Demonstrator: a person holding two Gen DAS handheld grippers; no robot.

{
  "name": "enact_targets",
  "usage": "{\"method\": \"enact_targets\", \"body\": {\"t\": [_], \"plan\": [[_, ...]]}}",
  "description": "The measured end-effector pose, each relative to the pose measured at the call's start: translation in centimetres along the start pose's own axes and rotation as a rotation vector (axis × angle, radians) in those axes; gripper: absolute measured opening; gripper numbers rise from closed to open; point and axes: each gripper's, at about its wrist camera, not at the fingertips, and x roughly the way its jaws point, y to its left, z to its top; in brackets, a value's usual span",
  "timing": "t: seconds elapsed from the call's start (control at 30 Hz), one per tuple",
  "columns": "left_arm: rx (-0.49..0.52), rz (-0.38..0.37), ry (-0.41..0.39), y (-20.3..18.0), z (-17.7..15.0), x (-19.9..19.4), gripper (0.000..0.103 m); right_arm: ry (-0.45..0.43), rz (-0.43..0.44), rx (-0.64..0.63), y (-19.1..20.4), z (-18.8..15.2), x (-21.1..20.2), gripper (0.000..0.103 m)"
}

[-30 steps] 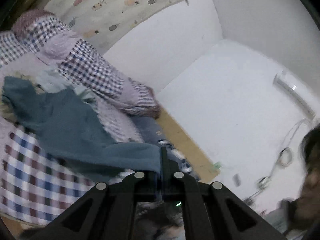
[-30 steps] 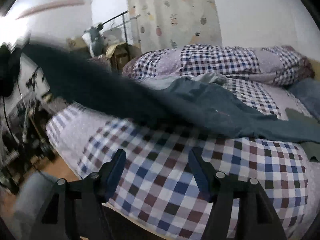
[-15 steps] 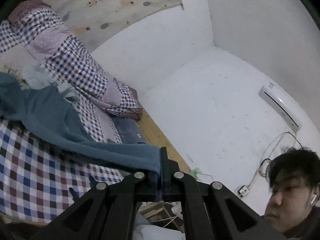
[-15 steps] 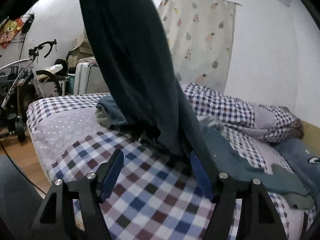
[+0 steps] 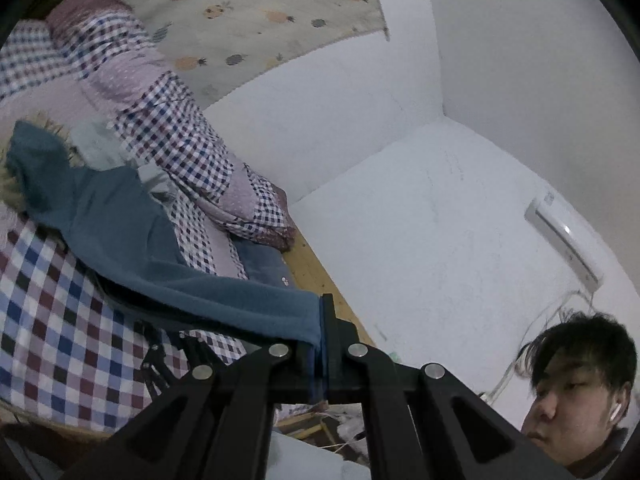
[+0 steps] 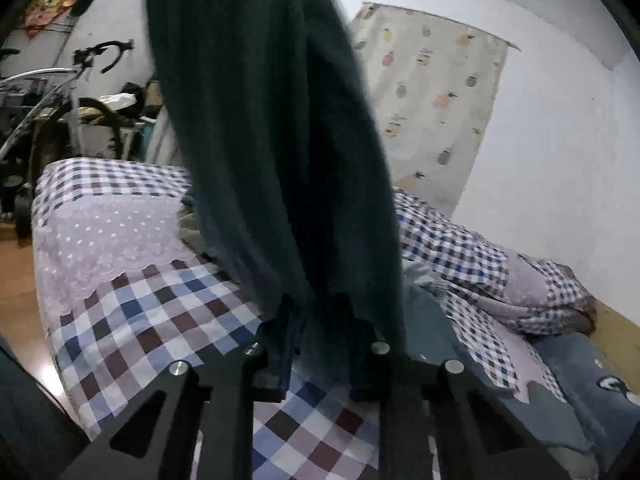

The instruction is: Fold clothes

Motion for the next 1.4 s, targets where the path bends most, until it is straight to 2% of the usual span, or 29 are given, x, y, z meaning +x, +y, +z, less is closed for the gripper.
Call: {"method": "enact_targets", "body": {"t": [0.07, 0.1, 0.13, 0.2, 0.27, 0.37, 0.5, 0.57, 0.6, 0.67, 0.7, 0.73, 0.8, 1.0, 1.07, 1.17, 1.2, 1.23, 1.27, 1.3, 1.33, 1.4], "plan": [[-0.012, -0.001, -0.01, 0.3, -0.1, -0.5, 0.0, -0.006, -0.012, 0.056, 0.1, -0.2, -1.3, 0.021], [-0.006, 0.001, -0.009, 0.3, -0.1, -0.6, 0.0, -0.011, -0.016, 0.087, 0.2, -0.3, -2.0, 0.031], [0.0, 0.003, -0.007, 0.2, -0.1, -0.8, 0.0, -0.02, -0.012, 0.103, 0.4, -0.5, -2.7, 0.05], [0.001, 0.0, -0.003, 0.0, -0.2, -0.7, 0.0, -0.045, 0.004, 0.051, 2.3, -0.8, -3.4, 0.065], [0.002, -0.003, 0.001, -0.1, -0.3, -0.7, 0.0, -0.051, 0.004, -0.01, 4.1, -1.1, -3.4, 0.067], [0.006, -0.006, 0.016, -0.4, -0.6, -0.5, 0.0, -0.038, -0.025, -0.037, 5.6, -1.5, -2.4, 0.071], [0.005, -0.023, 0.05, -0.8, -1.3, 0.2, 0.0, -0.006, -0.158, -0.045, 5.9, -1.8, 0.3, 0.071], [0.005, -0.029, 0.064, -0.9, -1.6, 0.5, 0.0, 0.01, -0.183, -0.025, 4.9, -1.9, 1.0, 0.071], [0.004, -0.032, 0.068, -0.9, -1.7, 0.6, 0.0, 0.021, -0.194, -0.013, 4.3, -1.9, 1.4, 0.069], [0.001, -0.033, 0.068, -0.8, -1.8, 0.6, 0.0, 0.034, -0.195, -0.012, 3.3, -1.9, 1.8, 0.046], [0.0, -0.03, 0.064, -0.7, -1.7, 0.5, 0.0, 0.049, -0.18, -0.011, 2.6, -1.9, 1.9, 0.011], [-0.002, -0.024, 0.055, -0.5, -1.6, 0.2, 0.0, 0.068, -0.154, -0.004, 1.8, -1.9, 2.0, 0.001], [-0.014, -0.008, 0.03, 0.0, -1.3, -0.6, 0.0, 0.105, -0.067, 0.01, -0.2, -1.6, 1.5, 0.001], [-0.068, 0.06, -0.075, 2.4, -0.6, -3.7, 0.0, 0.147, 0.063, 0.033, -6.6, 0.1, -3.3, 0.001], [-0.076, 0.089, -0.087, 3.0, -0.8, -4.2, 0.0, 0.158, 0.119, 0.047, -8.6, 0.8, -5.4, 0.001], [-0.084, 0.128, -0.085, 3.9, -1.2, -4.7, 0.0, 0.166, 0.248, 0.091, -11.0, 1.1, -8.4, 0.008], [-0.082, 0.145, -0.08, 4.1, -1.4, -4.7, 0.0, 0.182, 0.301, 0.113, -11.7, 0.7, -9.1, 0.016], [-0.081, 0.163, -0.075, 4.4, -1.6, -4.8, 0.0, 0.193, 0.337, 0.131, -12.4, 0.3, -9.4, 0.034], [-0.079, 0.18, -0.07, 4.6, -1.9, -4.8, 0.0, 0.204, 0.363, 0.156, -13.1, -0.4, -9.6, 0.045], [-0.078, 0.196, -0.065, 4.8, -2.1, -4.8, 0.0, 0.213, 0.371, 0.191, -14.1, -1.4, -9.9, 0.061], [-0.076, 0.207, -0.06, 5.0, -2.3, -4.7, 0.0, 0.231, 0.368, 0.229, -15.1, -2.4, -9.8, 0.065], [-0.069, 0.241, -0.046, 5.3, -2.8, -4.5, 0.0, 0.289, 0.326, 0.32, -17.1, -4.8, -8.8, 0.066]]}}
